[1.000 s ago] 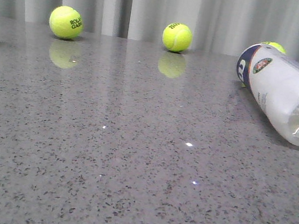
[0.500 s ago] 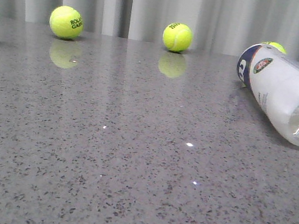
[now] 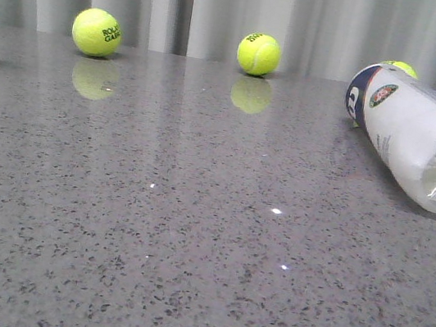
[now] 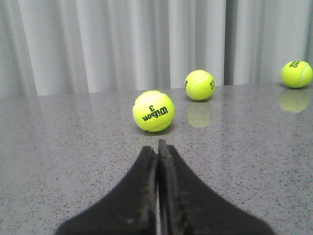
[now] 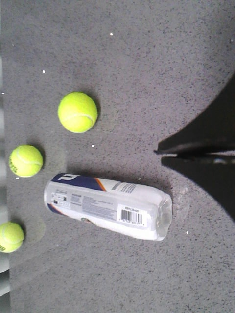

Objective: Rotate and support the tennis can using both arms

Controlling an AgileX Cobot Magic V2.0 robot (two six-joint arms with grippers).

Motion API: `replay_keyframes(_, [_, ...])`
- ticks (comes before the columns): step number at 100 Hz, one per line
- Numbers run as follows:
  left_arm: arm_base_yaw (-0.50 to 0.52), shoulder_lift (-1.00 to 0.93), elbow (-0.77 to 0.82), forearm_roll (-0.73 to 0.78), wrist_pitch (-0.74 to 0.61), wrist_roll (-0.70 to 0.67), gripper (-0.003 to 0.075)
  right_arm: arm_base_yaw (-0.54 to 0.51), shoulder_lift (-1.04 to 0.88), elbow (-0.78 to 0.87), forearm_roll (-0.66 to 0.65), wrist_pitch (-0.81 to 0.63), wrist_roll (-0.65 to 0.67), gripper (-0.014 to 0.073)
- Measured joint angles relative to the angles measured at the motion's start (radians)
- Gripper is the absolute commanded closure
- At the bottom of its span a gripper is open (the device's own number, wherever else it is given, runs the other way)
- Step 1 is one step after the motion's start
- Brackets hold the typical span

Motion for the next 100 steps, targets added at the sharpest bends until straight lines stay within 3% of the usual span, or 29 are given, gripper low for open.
replay_keyframes(12, [0.0,0.0,0.0,0.0,0.0,0.0,0.0741,0.0,0.017,0.0,0.0,0.041,0.0,0.0399])
replay_keyframes(29, [0.0,0.0,0.0,0.0,0.0,0.0,0.0741,0.0,0.019,0.0,0.0,0.088,0.0,-0.0075])
replay_keyframes(45, [0.0,0.0,0.0,0.0,0.0,0.0,0.0741,0.0,0.019,0.0,0.009,0.1,0.0,-0.0045])
replay_keyframes(64, [0.0,0.0,0.0,0.0,0.0,0.0,0.0741,0.0,0.056,-0.002,0.123,0.086,-0.077,-0.0045])
replay_keyframes(79, [0.0,0.0,0.0,0.0,0.0,0.0,0.0741,0.0,0.188,-0.002,0.22,0.019,-0.157,-0.0045])
replay_keyframes(100, [0.0,0.0,0.0,0.0,0.0,0.0,0.0741,0.002,0.423,-0.026,0.242,-0.098,-0.198,-0.0041])
